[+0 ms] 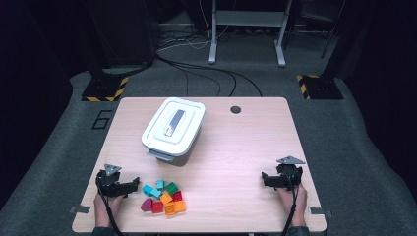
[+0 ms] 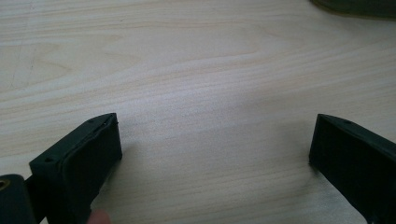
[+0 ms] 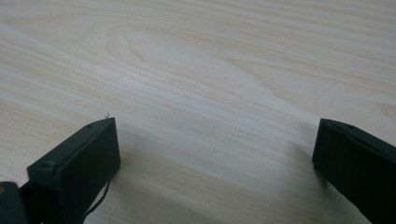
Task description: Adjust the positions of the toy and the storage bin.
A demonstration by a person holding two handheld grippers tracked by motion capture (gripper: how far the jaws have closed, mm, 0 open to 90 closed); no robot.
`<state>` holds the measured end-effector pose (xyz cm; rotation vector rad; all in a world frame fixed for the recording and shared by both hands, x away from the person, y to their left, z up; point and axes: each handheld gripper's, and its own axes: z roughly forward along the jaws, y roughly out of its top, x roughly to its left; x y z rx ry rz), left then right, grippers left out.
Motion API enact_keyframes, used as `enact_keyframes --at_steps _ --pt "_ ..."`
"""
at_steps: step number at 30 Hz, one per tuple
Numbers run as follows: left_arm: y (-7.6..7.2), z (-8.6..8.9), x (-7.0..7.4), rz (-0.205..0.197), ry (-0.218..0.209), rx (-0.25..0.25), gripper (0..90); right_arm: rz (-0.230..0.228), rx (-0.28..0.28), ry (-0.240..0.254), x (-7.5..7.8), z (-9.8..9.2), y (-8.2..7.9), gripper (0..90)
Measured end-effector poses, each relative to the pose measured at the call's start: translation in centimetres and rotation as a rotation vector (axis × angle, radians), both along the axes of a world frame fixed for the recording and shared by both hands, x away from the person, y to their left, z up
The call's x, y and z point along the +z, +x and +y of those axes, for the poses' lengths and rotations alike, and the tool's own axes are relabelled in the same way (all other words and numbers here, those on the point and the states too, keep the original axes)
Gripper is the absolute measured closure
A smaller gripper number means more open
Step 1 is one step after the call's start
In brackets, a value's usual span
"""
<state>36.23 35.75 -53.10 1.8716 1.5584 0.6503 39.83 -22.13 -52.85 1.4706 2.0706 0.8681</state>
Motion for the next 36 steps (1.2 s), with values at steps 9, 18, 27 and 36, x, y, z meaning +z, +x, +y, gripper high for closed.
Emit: enact_keyframes --at_steps 9,18,27,36 --pt "0.1 0.2 0.0 -0.005 0.004 -0.018 1.9 0.0 0.0 0.001 0.0 0.0 0.0 0.0" --pt "0.4 0.8 0.5 0.035 -0.002 -0.053 0.1 0.0 -0.001 0.003 0.0 0.0 0.0 0.0" --pt "0.5 1.3 2.7 0.023 -0.029 -0.081 0.2 0.0 0.0 0.004 0.0 0.0 0.0 0.0" --pt "0.6 1.4 5.5 -0.012 -0.042 -0.115 0.2 0.0 0.005 0.003 0.0 0.1 0.0 0.0"
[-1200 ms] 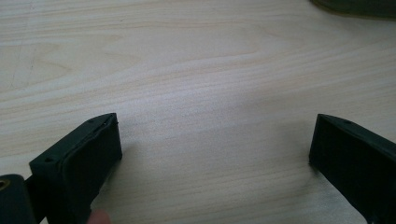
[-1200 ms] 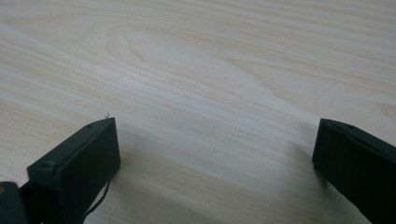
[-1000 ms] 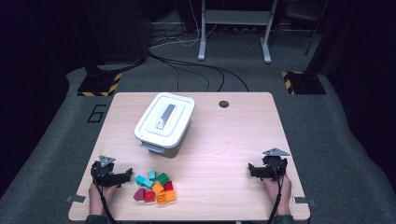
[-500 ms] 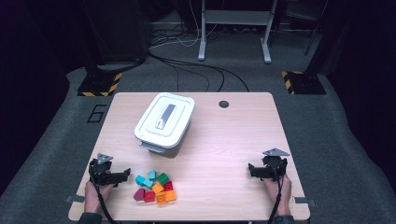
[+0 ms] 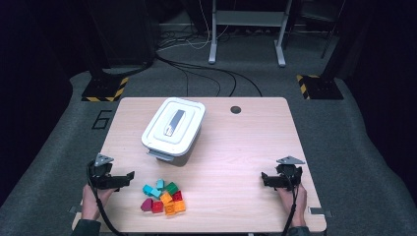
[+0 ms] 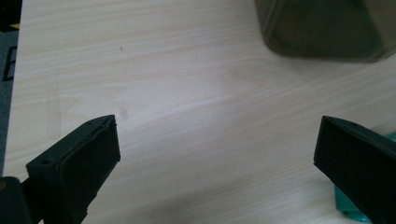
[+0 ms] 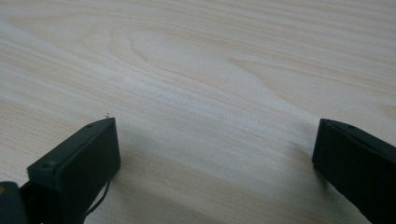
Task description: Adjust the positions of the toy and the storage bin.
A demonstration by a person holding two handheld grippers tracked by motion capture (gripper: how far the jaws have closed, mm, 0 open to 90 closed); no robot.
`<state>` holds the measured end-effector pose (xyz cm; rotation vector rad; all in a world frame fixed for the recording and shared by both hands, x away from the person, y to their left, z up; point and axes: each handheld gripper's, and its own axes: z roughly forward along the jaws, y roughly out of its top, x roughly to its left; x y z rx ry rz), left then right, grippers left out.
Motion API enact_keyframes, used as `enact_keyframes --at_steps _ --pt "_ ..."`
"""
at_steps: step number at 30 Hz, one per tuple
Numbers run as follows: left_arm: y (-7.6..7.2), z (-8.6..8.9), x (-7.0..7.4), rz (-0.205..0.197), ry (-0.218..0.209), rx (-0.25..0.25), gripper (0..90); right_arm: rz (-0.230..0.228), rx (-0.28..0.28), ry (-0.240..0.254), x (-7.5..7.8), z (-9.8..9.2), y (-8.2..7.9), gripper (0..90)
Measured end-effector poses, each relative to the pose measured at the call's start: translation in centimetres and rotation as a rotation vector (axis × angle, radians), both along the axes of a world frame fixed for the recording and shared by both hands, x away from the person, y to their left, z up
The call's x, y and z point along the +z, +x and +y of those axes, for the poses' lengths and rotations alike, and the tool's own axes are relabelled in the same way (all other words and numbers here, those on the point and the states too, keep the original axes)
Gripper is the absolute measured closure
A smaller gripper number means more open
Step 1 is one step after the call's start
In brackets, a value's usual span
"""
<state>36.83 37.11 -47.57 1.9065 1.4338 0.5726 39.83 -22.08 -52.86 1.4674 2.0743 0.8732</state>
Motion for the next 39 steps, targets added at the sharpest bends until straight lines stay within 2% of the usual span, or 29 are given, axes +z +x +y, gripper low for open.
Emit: enact_keyframes --at_steps 3,6,7,8,9,10,15,21,25,29,31,34,36,38,39 --pt "0.2 0.1 0.8 -0.003 -0.012 -0.011 0.2 0.0 0.0 0.0 0.0 0.0 0.0 0.0" --pt "0.5 0.0 2.4 -0.022 -0.019 -0.027 0.2 0.001 0.001 0.0 0.0 0.0 0.0 0.0" --pt "0.5 0.0 2.4 -0.022 -0.019 -0.027 0.2 0.0 0.0 0.0 0.0 0.0 0.0 0.0" --pt "0.7 -0.3 3.2 -0.029 -0.027 -0.041 0.2 0.001 -0.001 0.001 0.0 0.0 0.0 0.0" --pt "0.7 -0.3 3.2 -0.029 -0.027 -0.041 0.2 0.001 -0.001 0.001 0.0 0.0 0.0 0.0" --pt "1.0 -0.5 3.9 -0.036 -0.022 -0.055 0.2 0.0 0.0 0.001 0.0 0.0 0.0 0.0" --pt "1.9 -1.2 5.5 -0.06 -0.027 -0.074 0.1 -0.001 0.001 0.004 0.0 0.1 0.0 0.1" --pt "3.6 -2.5 7.3 -0.074 -0.01 -0.1 0.1 -0.002 0.003 0.007 0.0 0.1 0.0 0.2" --pt "5.0 -3.1 8.0 -0.075 -0.017 -0.116 0.1 -0.002 0.003 0.007 0.0 0.1 0.0 0.2" --pt "6.2 -3.9 8.3 -0.072 -0.001 -0.119 0.2 -0.002 0.003 0.007 0.0 0.1 0.0 0.2" --pt "6.4 -4.0 8.3 -0.072 -0.001 -0.12 2.0 -0.002 0.004 0.007 0.0 0.1 0.0 0.2" --pt "7.2 -4.7 8.3 -0.074 0.007 -0.141 7.4 -0.002 0.004 0.007 0.0 0.1 0.0 0.3" --pt "7.6 -4.9 8.3 -0.07 0.004 -0.149 14.9 -0.002 0.004 0.007 0.0 0.1 0.0 0.3" --pt "7.9 -5.2 8.2 -0.069 -0.002 -0.159 18.3 -0.002 0.004 0.007 0.0 0.1 0.0 0.3" --pt "8.1 -5.3 8.1 -0.064 -0.006 -0.161 23.5 -0.002 0.004 0.007 0.0 0.1 0.0 0.3"
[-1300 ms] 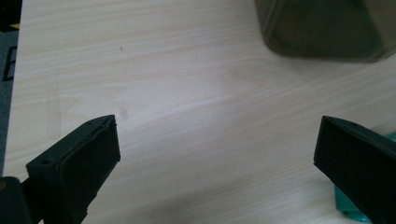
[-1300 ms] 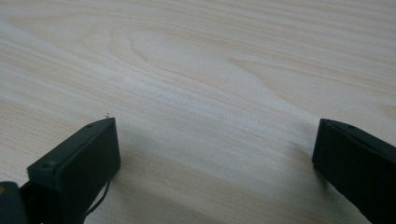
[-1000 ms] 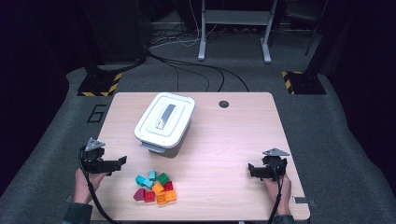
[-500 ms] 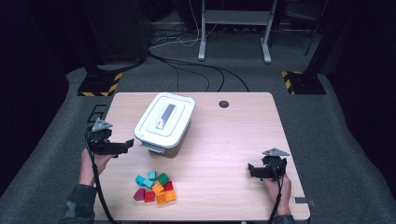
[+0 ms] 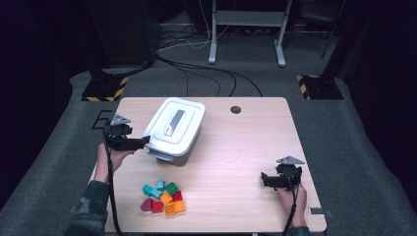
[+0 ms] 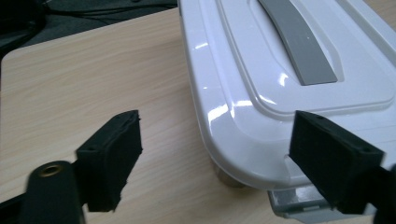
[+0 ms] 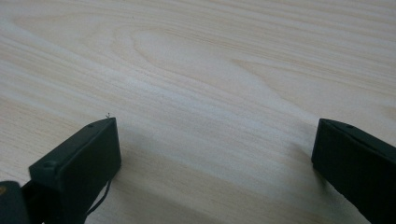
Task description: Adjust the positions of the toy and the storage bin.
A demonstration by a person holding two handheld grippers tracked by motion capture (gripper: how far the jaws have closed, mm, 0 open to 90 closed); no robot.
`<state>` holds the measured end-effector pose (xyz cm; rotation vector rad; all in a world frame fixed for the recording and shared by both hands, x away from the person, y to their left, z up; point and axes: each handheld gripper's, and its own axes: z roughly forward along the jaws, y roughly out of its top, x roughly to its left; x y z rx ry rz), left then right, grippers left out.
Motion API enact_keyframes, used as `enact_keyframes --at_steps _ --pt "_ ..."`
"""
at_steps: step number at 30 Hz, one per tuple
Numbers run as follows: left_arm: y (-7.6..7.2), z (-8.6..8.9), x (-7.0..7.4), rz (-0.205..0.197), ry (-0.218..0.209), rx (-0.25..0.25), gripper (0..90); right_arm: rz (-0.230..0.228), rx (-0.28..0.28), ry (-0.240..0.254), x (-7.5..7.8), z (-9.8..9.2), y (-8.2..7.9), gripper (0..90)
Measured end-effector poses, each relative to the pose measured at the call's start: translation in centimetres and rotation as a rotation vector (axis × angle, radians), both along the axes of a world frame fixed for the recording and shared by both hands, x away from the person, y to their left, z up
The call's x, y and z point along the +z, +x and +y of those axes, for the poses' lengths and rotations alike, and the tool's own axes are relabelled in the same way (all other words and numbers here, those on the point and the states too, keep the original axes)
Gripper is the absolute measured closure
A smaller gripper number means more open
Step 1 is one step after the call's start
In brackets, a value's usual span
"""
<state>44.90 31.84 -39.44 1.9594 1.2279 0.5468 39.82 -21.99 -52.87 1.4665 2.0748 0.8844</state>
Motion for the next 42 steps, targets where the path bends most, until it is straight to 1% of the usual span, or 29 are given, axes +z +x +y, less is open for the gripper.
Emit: enact_keyframes --at_steps 1,2,3,5,8,9,10,13,15,16,17,20,24,30,33,36,39,42 --pt "0.2 -0.1 -0.1 0.003 0.002 0.0 27.5 0.0 0.0 0.0 0.0 0.0 0.0 0.3" --pt "0.2 -0.1 -0.1 0.003 0.002 0.0 28.7 0.0 0.0 0.0 0.0 0.0 0.0 0.3" --pt "0.5 -0.1 -0.3 0.009 -0.008 -0.005 31.1 0.0 0.001 0.0 0.0 0.0 0.0 0.4" --pt "0.8 -0.2 -0.4 0.017 -0.006 0.012 37.1 0.0 0.0 0.0 0.0 0.0 0.0 0.4" --pt "1.1 -0.2 -0.6 0.03 -0.029 -0.002 45.0 0.0 0.001 0.0 0.0 0.0 0.0 0.3" --pt "1.1 -0.2 -0.7 0.035 -0.052 -0.007 47.1 0.0 0.0 0.0 0.0 0.0 0.0 0.4" --pt "1.2 -0.2 -0.7 0.03 -0.059 -0.009 50.1 0.0 0.0 0.0 0.0 0.0 0.0 0.4" --pt "1.0 -0.3 -0.7 0.038 -0.079 -0.017 55.9 -0.001 0.0 0.0 0.0 0.0 0.0 0.4" --pt "0.9 -0.3 -0.7 0.041 -0.074 0.008 58.8 -0.001 0.0 0.0 0.0 0.0 0.0 0.4" --pt "0.9 -0.3 -0.7 0.041 -0.074 0.008 61.8 -0.001 0.0 0.0 0.0 0.0 0.0 0.4" --pt "0.8 -0.3 -0.7 0.038 -0.084 0.022 63.0 0.0 0.0 0.0 0.0 0.0 0.0 0.4" --pt "0.7 -0.2 -0.7 0.044 -0.095 0.03 64.0 0.0 0.0 0.0 0.0 0.0 0.0 0.4" --pt "0.4 -0.6 -0.7 0.036 -0.088 0.031 63.9 -0.001 0.0 0.0 0.0 0.0 0.0 0.4" --pt "-0.1 -1.2 -0.7 0.036 -0.076 0.015 63.2 0.0 0.0 0.0 0.0 0.0 0.0 0.4" --pt "-0.5 -1.8 -0.7 0.024 -0.052 -0.002 62.6 0.0 0.0 0.0 0.0 0.0 0.0 0.4" --pt "-0.9 -2.3 -0.6 0.023 -0.035 -0.008 62.0 0.0 0.0 0.0 0.0 0.0 0.0 0.4" --pt "-1.1 -2.9 -0.5 0.03 -0.036 -0.03 61.1 0.0 0.0 0.0 0.0 0.0 0.0 0.4" --pt "-1.5 -3.5 -0.5 0.026 -0.028 -0.043 60.2 0.0 0.0 0.0 0.0 0.0 0.0 0.3"
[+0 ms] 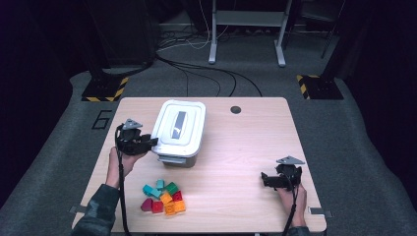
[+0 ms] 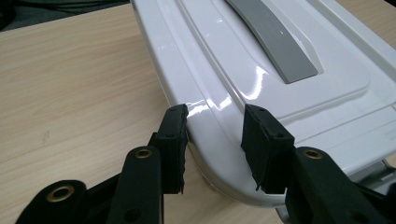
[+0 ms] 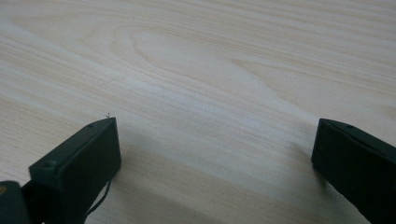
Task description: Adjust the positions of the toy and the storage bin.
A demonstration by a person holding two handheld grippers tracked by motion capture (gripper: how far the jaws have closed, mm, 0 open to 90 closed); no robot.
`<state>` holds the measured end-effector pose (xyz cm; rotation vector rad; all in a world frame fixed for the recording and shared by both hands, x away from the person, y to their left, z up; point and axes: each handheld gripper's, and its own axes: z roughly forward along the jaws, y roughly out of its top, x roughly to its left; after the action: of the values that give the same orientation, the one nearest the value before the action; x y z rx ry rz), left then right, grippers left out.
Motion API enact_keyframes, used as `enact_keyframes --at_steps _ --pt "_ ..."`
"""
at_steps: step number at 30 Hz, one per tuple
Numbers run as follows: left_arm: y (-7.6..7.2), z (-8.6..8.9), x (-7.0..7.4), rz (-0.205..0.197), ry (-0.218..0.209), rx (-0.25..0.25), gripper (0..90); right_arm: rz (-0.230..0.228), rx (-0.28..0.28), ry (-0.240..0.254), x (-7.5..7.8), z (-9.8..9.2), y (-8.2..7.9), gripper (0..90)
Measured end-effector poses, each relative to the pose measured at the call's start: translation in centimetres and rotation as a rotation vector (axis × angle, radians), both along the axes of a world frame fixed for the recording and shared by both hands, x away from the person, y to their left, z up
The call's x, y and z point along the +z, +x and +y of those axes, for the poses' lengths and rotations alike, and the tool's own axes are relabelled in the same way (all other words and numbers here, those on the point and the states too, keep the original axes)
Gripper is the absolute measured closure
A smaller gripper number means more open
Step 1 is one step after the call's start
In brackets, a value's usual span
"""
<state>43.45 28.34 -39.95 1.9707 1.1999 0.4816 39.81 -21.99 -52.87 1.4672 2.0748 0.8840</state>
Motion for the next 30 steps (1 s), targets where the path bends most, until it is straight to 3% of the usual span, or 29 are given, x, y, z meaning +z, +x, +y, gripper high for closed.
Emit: enact_keyframes --at_steps 6,20,30 --pt "-0.7 -1.0 -0.1 -0.012 0.007 -0.013 57.9 0.0 0.002 0.001 0.0 0.0 0.0 0.4" --pt "-1.9 -3.5 0.2 -0.025 0.039 -0.094 55.4 0.0 0.005 0.002 0.0 0.0 0.0 0.6" --pt "-2.1 -5.1 0.1 -0.024 0.031 -0.11 55.0 0.001 0.008 0.002 0.0 -0.1 0.0 0.7"
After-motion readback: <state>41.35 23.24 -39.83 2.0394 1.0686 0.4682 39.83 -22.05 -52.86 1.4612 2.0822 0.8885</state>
